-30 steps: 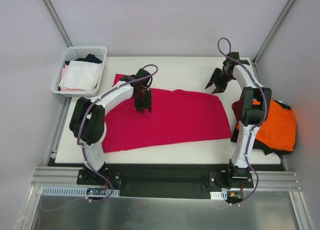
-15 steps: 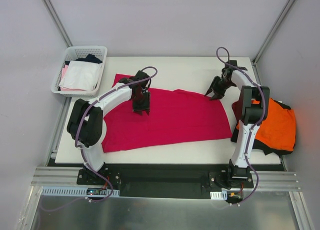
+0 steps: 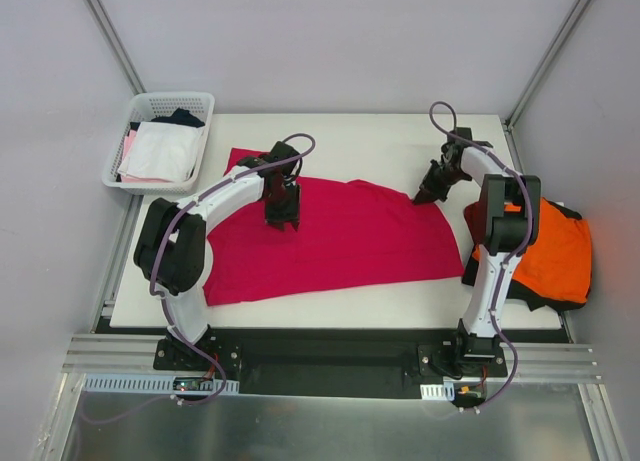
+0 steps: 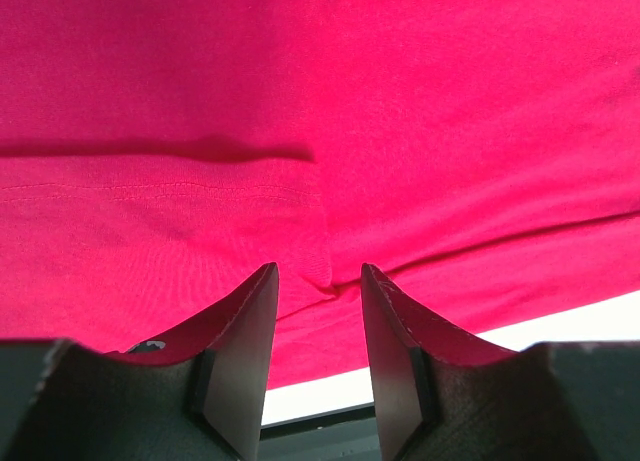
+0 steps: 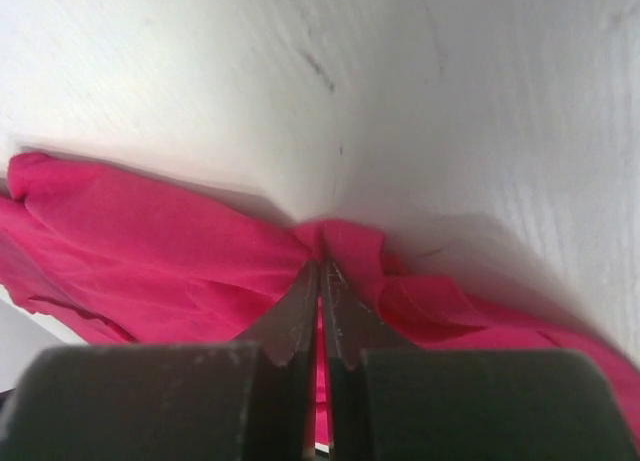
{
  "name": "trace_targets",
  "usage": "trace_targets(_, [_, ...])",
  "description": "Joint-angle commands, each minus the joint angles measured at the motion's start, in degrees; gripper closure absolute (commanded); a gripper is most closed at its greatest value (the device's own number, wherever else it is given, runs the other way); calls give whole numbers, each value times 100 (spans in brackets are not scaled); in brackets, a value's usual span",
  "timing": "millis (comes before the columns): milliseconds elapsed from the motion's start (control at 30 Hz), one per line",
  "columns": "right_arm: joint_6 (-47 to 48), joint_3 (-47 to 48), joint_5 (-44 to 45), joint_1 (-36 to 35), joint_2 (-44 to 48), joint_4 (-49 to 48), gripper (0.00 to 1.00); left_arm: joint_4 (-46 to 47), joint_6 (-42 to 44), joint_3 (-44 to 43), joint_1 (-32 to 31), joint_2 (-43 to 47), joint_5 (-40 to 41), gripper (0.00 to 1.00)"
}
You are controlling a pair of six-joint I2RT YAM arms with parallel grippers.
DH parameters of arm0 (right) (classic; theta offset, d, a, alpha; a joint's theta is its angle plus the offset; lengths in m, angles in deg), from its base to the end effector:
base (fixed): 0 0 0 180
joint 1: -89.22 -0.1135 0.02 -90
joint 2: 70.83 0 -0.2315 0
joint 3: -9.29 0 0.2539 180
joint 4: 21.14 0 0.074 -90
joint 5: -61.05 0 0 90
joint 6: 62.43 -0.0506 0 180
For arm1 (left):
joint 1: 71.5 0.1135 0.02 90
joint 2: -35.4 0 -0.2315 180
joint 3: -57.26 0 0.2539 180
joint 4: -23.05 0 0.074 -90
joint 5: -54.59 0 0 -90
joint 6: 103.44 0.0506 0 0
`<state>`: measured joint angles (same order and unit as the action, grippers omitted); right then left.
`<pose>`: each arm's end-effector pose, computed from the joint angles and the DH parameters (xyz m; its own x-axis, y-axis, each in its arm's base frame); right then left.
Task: Fold and stack the t-shirts
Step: Fold the tshirt
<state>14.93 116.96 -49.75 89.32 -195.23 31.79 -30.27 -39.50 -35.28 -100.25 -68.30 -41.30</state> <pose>0.4361 0.0172 0.1177 -0.9416 0.2062 -0.2663 0.0863 0.9120 0.4010 0.3285 -0.1861 0.1771 -0.9380 0.0162 -0.3463 0.1170 0.9550 -0.2725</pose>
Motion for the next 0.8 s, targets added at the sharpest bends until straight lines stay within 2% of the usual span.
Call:
trace_targets(0, [-10,-249,225,-194,837,134,99,-51,137,38,72,236,44,61])
trace_targets(533, [8,-1462,708,-660,2349,573,99,-42,146,-348,80,-159,-272,61])
trace_targets(767, [43,-2087,1138,-1161,2491,1073,99,-33,75,-225,80,-142,-290,62])
